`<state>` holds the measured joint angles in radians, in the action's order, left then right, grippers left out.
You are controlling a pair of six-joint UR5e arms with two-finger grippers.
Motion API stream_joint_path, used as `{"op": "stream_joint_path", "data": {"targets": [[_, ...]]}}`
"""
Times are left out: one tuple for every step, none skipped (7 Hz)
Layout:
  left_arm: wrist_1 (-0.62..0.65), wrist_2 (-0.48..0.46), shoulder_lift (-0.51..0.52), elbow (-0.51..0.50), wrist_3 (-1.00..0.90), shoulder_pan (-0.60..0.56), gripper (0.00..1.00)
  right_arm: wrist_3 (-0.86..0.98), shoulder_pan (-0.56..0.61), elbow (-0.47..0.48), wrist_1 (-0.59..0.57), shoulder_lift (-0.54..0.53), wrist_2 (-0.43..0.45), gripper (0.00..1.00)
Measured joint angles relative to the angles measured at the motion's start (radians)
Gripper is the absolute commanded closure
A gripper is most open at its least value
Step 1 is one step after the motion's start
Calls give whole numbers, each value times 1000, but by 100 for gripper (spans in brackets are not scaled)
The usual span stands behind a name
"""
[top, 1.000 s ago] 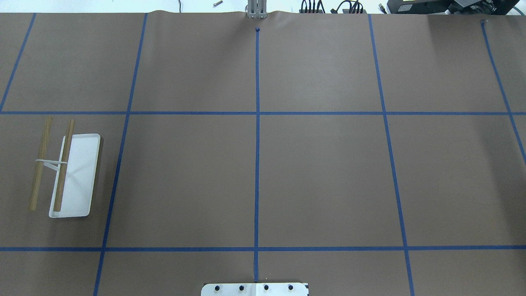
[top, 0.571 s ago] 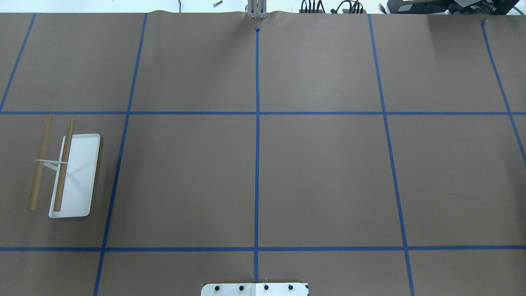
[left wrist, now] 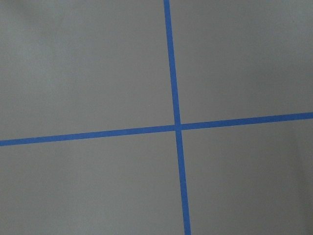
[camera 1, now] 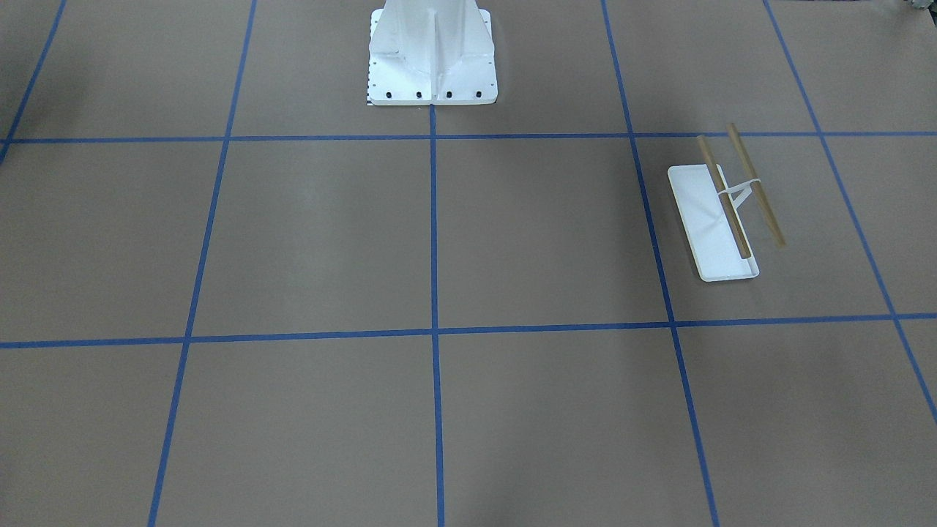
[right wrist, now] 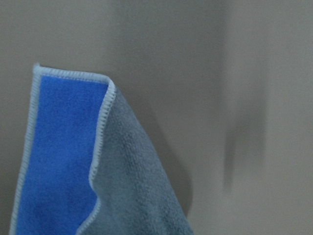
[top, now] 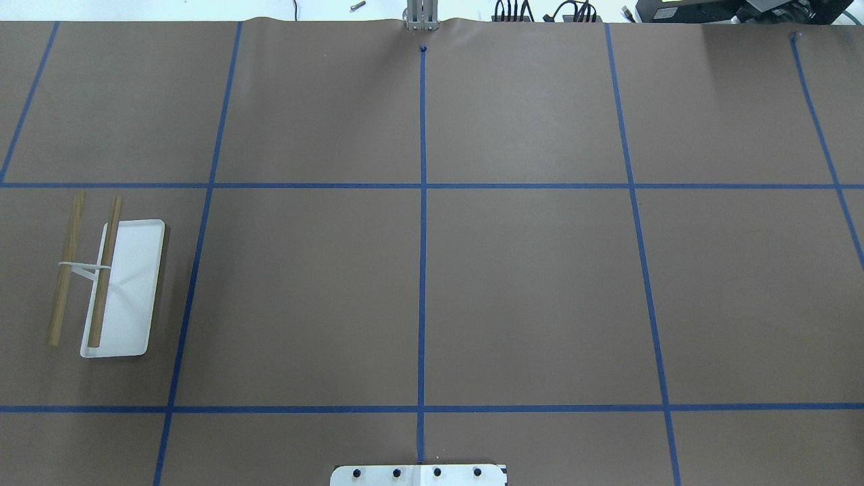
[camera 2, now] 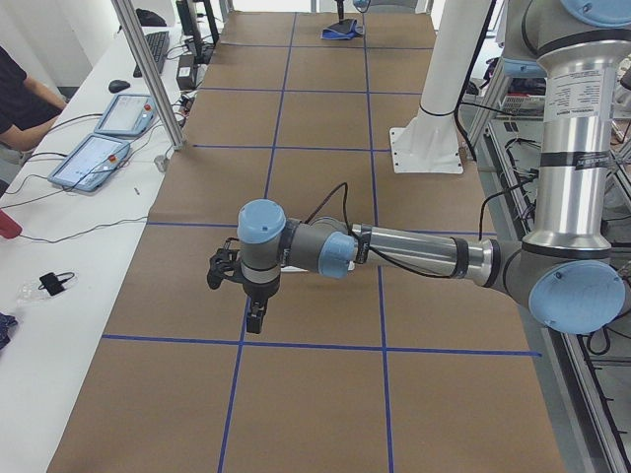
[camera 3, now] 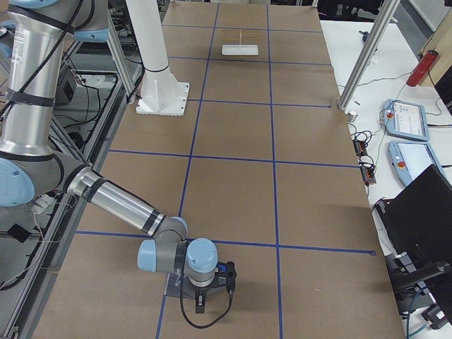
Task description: Hang towel on rack
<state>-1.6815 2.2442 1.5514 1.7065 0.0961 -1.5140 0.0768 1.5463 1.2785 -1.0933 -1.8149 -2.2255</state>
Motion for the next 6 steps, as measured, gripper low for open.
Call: {"op": "stream_joint_path", "data": {"targets": [[-6, 0, 2, -2, 0, 0, 1, 0, 0, -17, 13, -1, -23, 0], [-8, 0, 4, -3, 0, 0, 1, 1, 0, -24, 17, -1, -46, 2], [-9, 0, 5, -3, 1, 0, 1, 1, 0, -30, 18, -1, -59, 35], [-9, 0, 6, -3, 2, 0, 1, 1, 0, -36, 19, -2, -71, 89], [-9, 0, 6, -2, 2, 0, 1, 5, 0, -39, 23, -5, -84, 100], [-9, 0, 7, 0, 2, 0, 1, 24, 0, -39, 37, -11, -91, 100]]}}
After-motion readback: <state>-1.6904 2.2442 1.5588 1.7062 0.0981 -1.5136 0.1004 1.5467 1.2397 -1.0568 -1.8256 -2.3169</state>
